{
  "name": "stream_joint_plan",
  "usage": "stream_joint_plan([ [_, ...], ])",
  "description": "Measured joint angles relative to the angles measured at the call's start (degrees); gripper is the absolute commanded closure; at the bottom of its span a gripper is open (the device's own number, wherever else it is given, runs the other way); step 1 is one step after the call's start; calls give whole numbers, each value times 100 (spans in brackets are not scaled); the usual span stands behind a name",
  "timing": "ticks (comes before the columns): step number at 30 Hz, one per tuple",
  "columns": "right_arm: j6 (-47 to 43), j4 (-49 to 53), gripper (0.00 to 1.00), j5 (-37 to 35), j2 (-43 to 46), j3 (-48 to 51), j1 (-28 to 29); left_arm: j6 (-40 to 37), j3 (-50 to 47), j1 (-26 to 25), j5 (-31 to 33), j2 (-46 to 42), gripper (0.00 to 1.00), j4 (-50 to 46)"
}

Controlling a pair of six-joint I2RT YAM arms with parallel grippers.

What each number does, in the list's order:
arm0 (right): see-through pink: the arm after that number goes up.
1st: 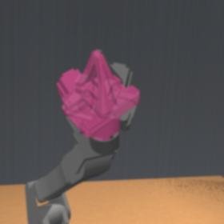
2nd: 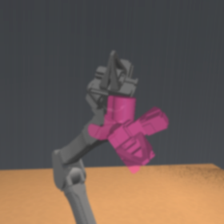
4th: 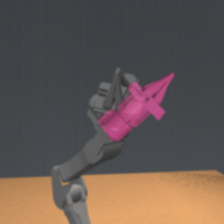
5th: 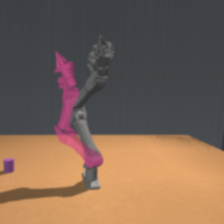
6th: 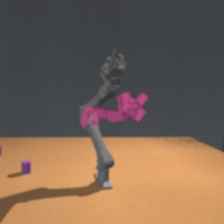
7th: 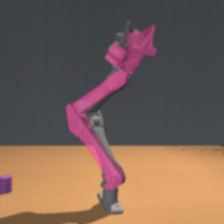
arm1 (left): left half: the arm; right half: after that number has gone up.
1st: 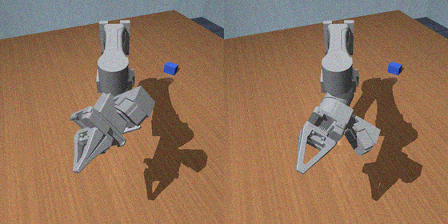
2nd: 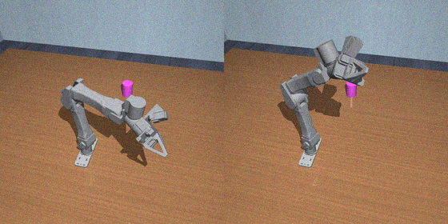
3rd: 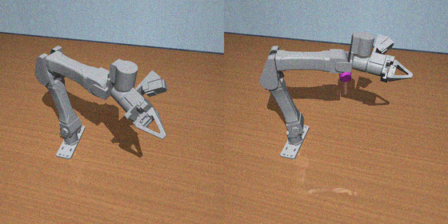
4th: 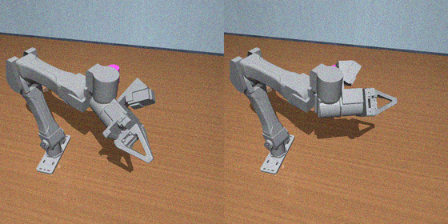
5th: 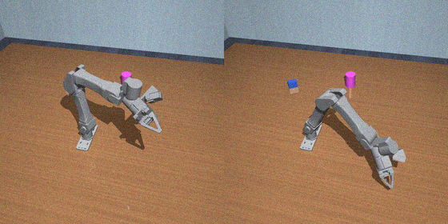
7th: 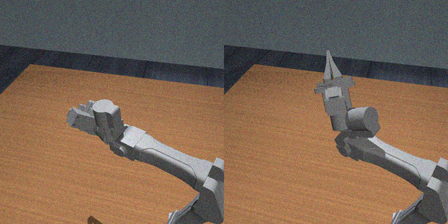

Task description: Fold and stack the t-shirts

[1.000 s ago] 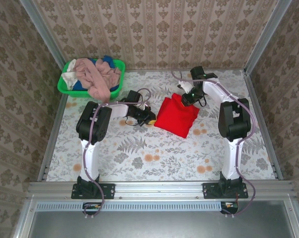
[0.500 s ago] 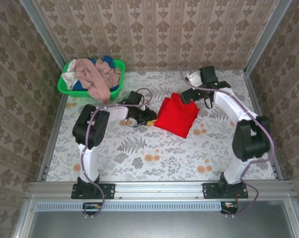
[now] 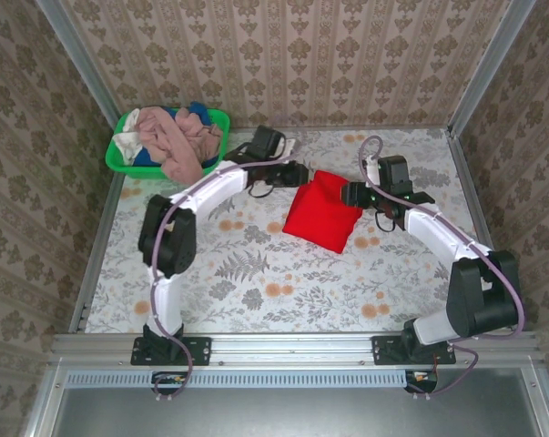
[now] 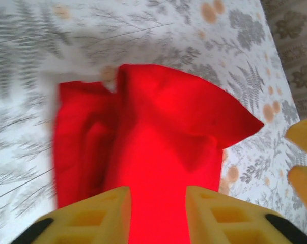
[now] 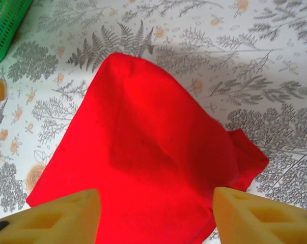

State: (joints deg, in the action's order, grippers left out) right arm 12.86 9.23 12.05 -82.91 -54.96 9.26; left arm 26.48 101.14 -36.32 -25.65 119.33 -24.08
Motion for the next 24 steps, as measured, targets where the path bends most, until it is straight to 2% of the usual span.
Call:
stream_joint_plan([
  [3, 334, -214, 58, 24, -146, -2, -24, -66, 848, -216, -155, 791, 68, -210],
  [9, 780, -321, 63, 37, -1019, -258, -234, -103, 2085, -160, -175, 2109, 67, -750],
  [12, 885, -317, 66, 17, -1596, -564, -341, -101, 2094, -33, -175, 2240, 67, -852],
  [18, 997, -90, 66, 22, -2754, -1513, -549, -83, 1790, 42, -190, 2151, 64, -706],
  [21, 1038, 22, 65, 37, -3001, -1790, -568, -57, 1480, 28, -229, 2013, 62, -533],
  [23, 1106, 42, 59, 35, -2964, -1784, -568, -48, 1370, 7, -238, 1921, 60, -468],
  [24, 1145, 37, 52, 31, -2909, -1744, -568, -33, 1298, 0, -238, 1860, 58, -420],
])
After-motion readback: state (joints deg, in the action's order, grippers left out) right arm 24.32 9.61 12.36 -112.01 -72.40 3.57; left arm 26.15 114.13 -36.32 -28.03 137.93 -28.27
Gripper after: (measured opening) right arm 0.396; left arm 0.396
